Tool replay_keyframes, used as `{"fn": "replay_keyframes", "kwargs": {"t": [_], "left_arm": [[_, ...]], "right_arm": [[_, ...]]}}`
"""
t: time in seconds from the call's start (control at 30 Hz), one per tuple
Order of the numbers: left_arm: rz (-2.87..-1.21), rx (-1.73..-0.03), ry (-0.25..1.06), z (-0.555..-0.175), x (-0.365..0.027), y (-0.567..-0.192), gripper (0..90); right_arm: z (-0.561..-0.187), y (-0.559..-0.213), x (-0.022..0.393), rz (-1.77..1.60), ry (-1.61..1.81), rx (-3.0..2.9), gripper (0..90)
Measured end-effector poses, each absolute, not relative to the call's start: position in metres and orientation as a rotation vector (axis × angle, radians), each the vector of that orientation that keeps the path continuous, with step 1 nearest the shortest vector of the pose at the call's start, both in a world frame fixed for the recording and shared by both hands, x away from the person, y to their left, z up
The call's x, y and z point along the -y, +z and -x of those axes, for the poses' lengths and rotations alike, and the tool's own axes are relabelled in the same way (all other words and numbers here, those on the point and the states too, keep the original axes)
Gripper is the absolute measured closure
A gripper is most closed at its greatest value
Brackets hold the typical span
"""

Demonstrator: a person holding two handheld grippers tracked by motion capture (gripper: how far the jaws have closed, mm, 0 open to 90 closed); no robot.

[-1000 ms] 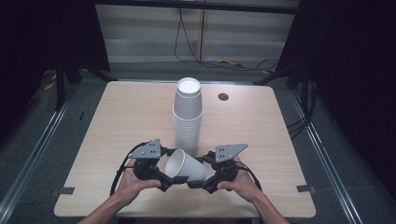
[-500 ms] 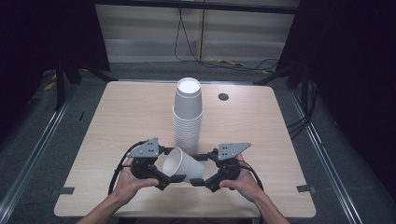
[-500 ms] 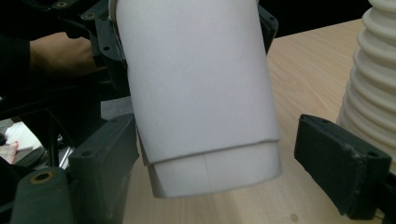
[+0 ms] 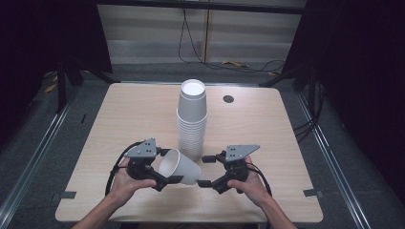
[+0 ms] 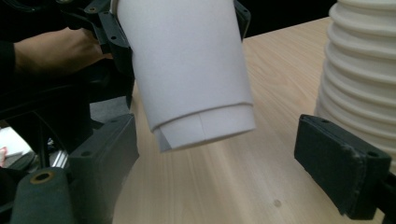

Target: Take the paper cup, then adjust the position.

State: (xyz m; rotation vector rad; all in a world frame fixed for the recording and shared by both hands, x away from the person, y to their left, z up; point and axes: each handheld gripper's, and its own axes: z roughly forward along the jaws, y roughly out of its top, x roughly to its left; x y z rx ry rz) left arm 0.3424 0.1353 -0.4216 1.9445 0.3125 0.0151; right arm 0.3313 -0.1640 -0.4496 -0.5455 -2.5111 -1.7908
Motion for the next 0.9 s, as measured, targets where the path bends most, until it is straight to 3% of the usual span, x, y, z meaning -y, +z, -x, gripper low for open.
{"fn": "replay_keyframes", "kwargs": {"t": [0.9], "left_arm": [[-1.999,-0.55,0.207,-0.376,-0.189,-0.403,7.7]], "right_arm": [[-0.312,-0.457,0.202,0.919,-1.863,2.594,13.5]]}}
